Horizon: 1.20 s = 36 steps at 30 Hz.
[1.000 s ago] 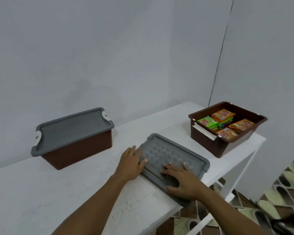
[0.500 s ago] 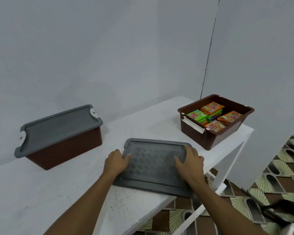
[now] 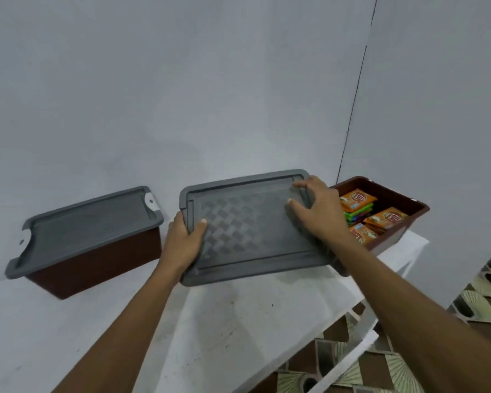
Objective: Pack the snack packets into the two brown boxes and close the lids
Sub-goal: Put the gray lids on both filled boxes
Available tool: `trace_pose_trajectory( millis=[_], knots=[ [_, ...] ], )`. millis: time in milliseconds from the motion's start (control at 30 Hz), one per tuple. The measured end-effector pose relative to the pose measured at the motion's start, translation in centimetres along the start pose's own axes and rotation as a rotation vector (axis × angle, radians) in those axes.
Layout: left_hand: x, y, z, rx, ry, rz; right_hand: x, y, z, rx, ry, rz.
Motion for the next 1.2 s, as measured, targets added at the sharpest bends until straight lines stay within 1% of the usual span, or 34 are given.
trace_pose_trajectory(
  millis=[67, 133, 233, 367, 467, 600, 667, 700, 767, 867, 1033, 1100, 1200],
  knots=[
    [2.3, 0.5, 2.1, -0.013, -0.031, -0.066, -2.4, 2.1, 1.2, 0.004, -0.038, -0.026],
    [5.0, 0.6, 3.9, -0.021, 0.060, -0.085, -4.5, 3.7, 4.0, 0.049, -0.059, -0.071],
    [9.2, 0.6, 6.3, 0.003, 0.153, -0.029, -7.5, 5.5, 9.0, 0.099, -0.059, -0.119],
    [15.9, 0.8, 9.5, -0.010, 0.203, 0.040, -10.9, 8.3, 15.5, 0.098, -0.073, -0.189],
    [20.5, 0.5, 11.7, -0.058, 0.279, 0.090, -13.0, 10.8, 19.5, 0.087, -0.069, -0.268],
    [25.1, 0.0, 12.3, -0.178, 0.421, 0.078, -13.6, 13.5, 23.1, 0.071, -0.099, -0.391],
    [26.3, -0.6, 12.0, -0.244, 0.463, 0.087, -12.9, 14.1, 24.2, 0.036, -0.153, -0.461],
    [26.7, -0.9, 12.1, -0.263, 0.439, 0.095, -12.3, 14.3, 24.7, 0.010, -0.195, -0.487],
    [27.4, -1.5, 11.9, -0.296, 0.317, 0.103, -11.8, 14.3, 25.4, -0.035, -0.264, -0.497],
    [28.1, -2.2, 11.6, -0.340, 0.156, 0.130, -11.9, 14.7, 26.2, -0.039, -0.190, -0.494],
    [28.1, -3.2, 11.2, -0.437, 0.052, 0.200, -11.9, 14.6, 26.8, -0.015, 0.012, -0.585],
    [27.6, -3.4, 11.2, -0.469, 0.115, 0.268, -11.9, 14.7, 27.0, 0.051, 0.101, -0.594],
    [27.2, -3.4, 11.5, -0.438, 0.289, 0.334, -12.2, 15.1, 28.0, 0.190, 0.094, -0.554]
  ],
)
Point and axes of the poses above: each hand's wrist, its own y-axis towards the middle knuckle, its own x-axis out of the palm, z = x × y, the point moved 7 cm from there along y, towards the middle knuckle, and after that the axes turned 4 degrees about y, right-handed, at the moved point
